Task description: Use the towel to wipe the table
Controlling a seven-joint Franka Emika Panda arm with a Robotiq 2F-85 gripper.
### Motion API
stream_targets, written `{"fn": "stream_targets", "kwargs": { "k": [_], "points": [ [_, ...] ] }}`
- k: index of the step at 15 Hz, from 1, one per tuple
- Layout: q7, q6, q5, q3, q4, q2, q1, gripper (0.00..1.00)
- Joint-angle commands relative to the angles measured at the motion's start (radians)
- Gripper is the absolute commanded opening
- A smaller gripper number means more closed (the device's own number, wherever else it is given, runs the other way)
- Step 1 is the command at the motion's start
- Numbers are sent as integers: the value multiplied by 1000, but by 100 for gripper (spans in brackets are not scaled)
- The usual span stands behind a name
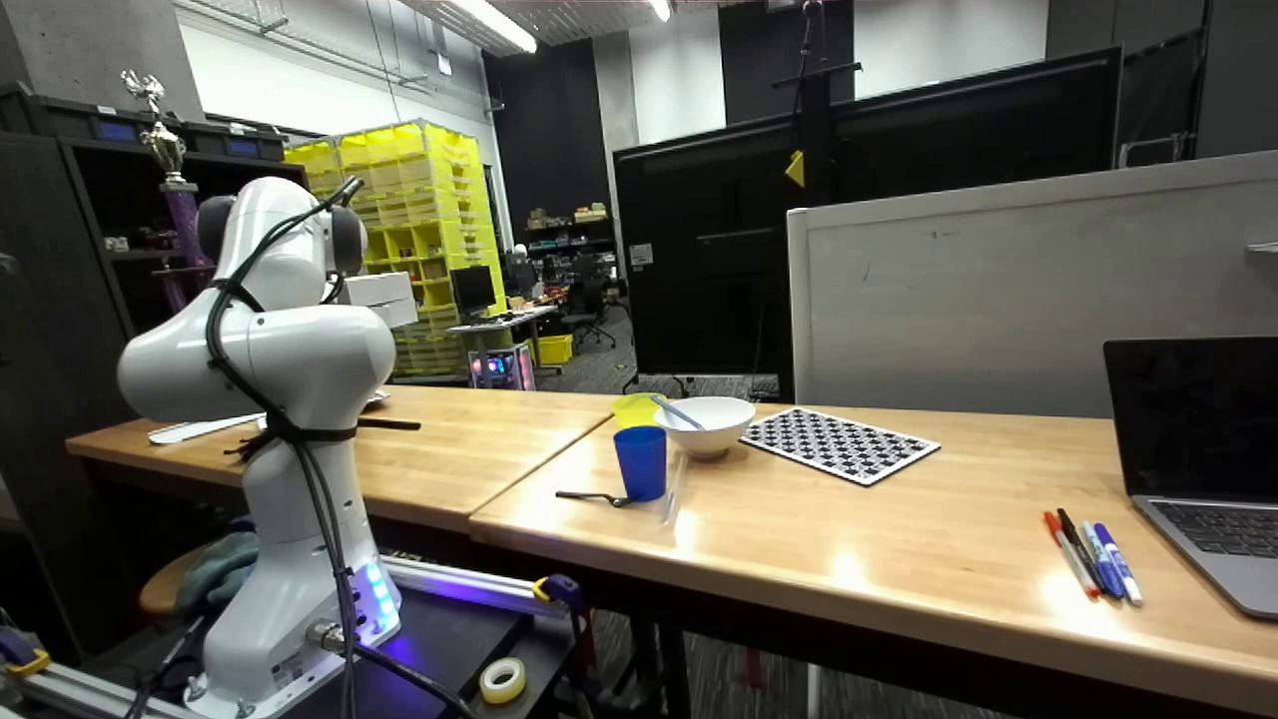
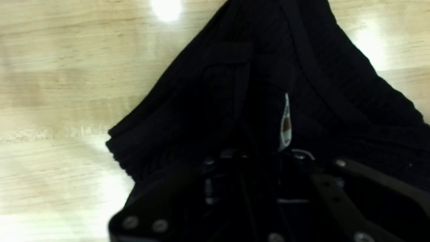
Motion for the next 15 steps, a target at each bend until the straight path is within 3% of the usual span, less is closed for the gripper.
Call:
{"fn": "stream_targets", "kwargs": {
  "k": [1,8,15],
  "points": [
    [24,-43,-24,-24,50,15,25,48],
    [32,-71,-42,-31,30,-56,18,96],
    [21,-123,-62,-48,16,-151,8,100]
  ]
}}
